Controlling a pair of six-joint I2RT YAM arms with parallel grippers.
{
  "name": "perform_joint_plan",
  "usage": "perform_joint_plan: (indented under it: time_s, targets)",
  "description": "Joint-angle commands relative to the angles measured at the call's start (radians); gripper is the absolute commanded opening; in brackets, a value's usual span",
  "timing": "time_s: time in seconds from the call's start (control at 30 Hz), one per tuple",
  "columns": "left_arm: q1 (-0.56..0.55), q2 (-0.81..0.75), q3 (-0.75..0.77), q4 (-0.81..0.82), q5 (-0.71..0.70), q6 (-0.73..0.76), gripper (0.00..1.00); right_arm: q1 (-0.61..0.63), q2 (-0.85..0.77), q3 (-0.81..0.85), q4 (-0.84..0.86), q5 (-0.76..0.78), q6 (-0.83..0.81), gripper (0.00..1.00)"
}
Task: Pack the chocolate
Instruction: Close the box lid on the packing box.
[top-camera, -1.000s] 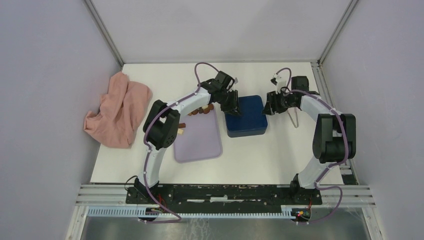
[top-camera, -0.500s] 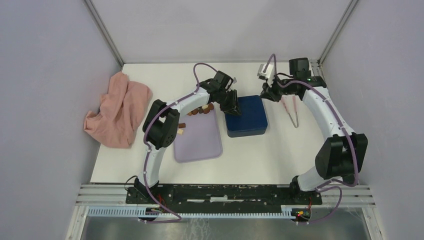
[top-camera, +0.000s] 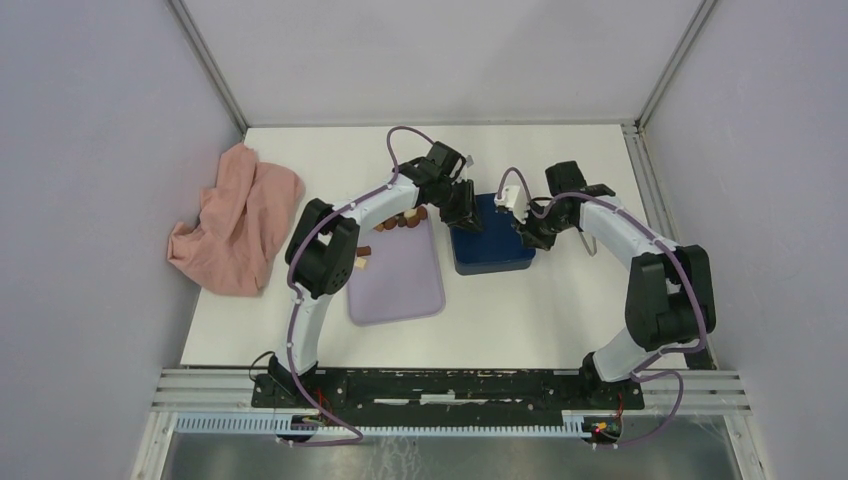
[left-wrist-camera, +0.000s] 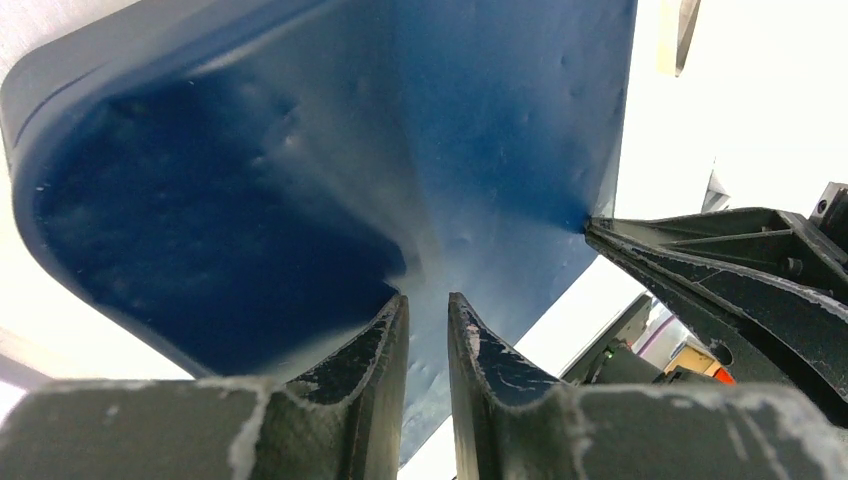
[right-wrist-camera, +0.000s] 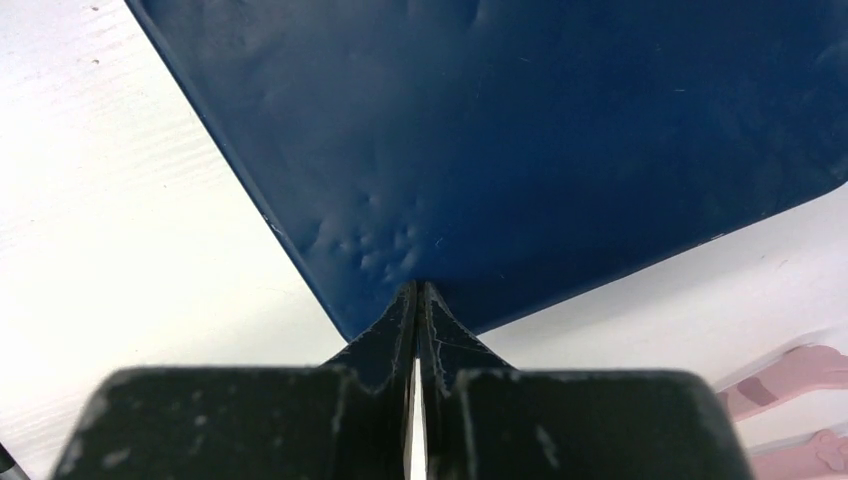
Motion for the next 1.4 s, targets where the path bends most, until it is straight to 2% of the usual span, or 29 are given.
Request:
perform_joint_plan:
  time_s: [0.0, 0.17, 0.33, 0.47, 0.6, 0.8, 0.9, 1.0, 1.2, 1.37]
  targets:
    - [0.005, 0.049, -0.025, -0.063, -0.047, 0.029, 0.29, -0.011, 0.043, -0.026, -0.046, 0.125, 0.009, 0.07]
    - [0.006, 0.040, -0.018, -0.056, -0.037, 0.033, 0.29, -0.026, 0.037, 0.192, -0.059, -0.016, 0.060, 0.10]
    - [0.004, 0.040, -0.015, -0.052, -0.025, 0.030, 0.29, -0.025, 0.062, 0.366, 0.028, -0.031, 0.157, 0.11]
    - [0.005, 0.039, -0.026, -0.037, -0.014, 0.023, 0.29, -0.020, 0.142, 0.452, 0.030, -0.016, 0.227, 0.10]
    - [0.004, 0.040, -0.025, -0.037, -0.011, 0.021, 0.29, -0.011, 0.213, 0.403, 0.050, 0.030, 0.251, 0.10]
    - [0.005, 0.044, -0.019, -0.037, -0.001, 0.021, 0.29, 0.019, 0.377, 0.294, 0.078, 0.263, 0.277, 0.08]
    - [0.006, 0.046, -0.018, -0.037, 0.001, 0.023, 0.29, 0.017, 0.411, 0.294, 0.069, 0.294, 0.276, 0.07]
    - [0.006, 0.047, -0.010, -0.033, 0.005, 0.023, 0.29, 0.009, 0.378, 0.304, 0.064, 0.225, 0.270, 0.08]
    - [0.006, 0.041, 0.053, -0.031, 0.018, 0.021, 0.29, -0.007, 0.225, 0.439, 0.021, -0.081, 0.205, 0.11]
    - [0.007, 0.040, 0.064, -0.029, 0.014, 0.006, 0.29, 0.006, 0.093, 0.452, 0.136, -0.113, 0.241, 0.13]
